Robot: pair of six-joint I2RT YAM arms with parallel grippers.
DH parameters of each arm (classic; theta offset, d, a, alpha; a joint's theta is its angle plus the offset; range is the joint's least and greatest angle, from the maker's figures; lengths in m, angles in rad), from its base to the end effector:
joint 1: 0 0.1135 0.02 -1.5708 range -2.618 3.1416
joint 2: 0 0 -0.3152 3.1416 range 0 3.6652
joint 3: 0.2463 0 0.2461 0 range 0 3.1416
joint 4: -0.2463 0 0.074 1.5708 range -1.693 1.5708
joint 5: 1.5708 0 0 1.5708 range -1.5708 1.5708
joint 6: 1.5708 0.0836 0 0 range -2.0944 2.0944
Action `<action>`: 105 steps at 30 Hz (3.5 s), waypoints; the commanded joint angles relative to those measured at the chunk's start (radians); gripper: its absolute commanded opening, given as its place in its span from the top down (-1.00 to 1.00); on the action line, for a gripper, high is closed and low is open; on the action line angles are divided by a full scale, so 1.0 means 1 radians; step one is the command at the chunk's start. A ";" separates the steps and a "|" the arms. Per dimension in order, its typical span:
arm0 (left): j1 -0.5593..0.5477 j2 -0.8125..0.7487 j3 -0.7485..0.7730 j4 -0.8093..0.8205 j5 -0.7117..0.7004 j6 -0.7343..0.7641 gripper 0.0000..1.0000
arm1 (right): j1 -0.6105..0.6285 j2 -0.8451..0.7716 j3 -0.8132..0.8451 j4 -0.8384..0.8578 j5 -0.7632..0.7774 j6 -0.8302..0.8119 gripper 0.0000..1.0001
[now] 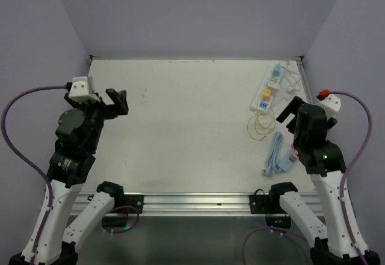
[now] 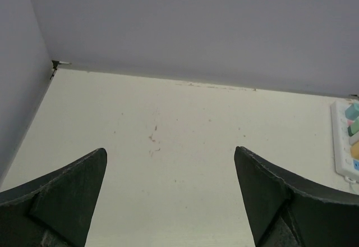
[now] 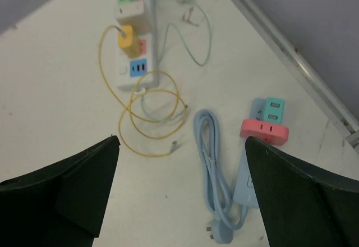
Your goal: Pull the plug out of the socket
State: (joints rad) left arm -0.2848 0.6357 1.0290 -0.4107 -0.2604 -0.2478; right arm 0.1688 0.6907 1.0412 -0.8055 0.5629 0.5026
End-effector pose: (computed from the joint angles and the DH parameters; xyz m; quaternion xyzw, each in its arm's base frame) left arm 0.1199 -0.0127 0.4448 -0.0779 0.7088 -0.0936 0.6949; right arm 0.1165 -0.0254 0.3890 0.2804 0.7792 -0.0549 0.5578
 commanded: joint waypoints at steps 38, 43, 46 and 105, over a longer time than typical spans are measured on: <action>-0.005 0.096 -0.284 0.093 0.090 -0.025 -0.99 | 0.263 0.614 -0.290 0.336 -0.323 0.186 1.00; -0.005 0.096 -0.284 0.089 0.081 -0.025 -0.99 | 0.469 0.759 -0.129 0.417 -0.325 0.226 1.00; -0.005 0.091 -0.285 0.084 0.066 -0.028 -0.99 | 0.587 0.891 0.002 0.454 -0.348 0.212 1.00; -0.663 0.699 -0.302 0.338 0.213 -0.130 -0.84 | 0.572 0.369 -0.385 0.249 -0.155 0.286 -0.12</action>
State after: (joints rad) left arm -0.9440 1.3308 0.7368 -0.2077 0.0051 -0.3500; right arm 0.7471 1.0943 0.6891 -0.5896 0.4286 0.7261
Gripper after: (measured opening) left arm 0.925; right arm 0.563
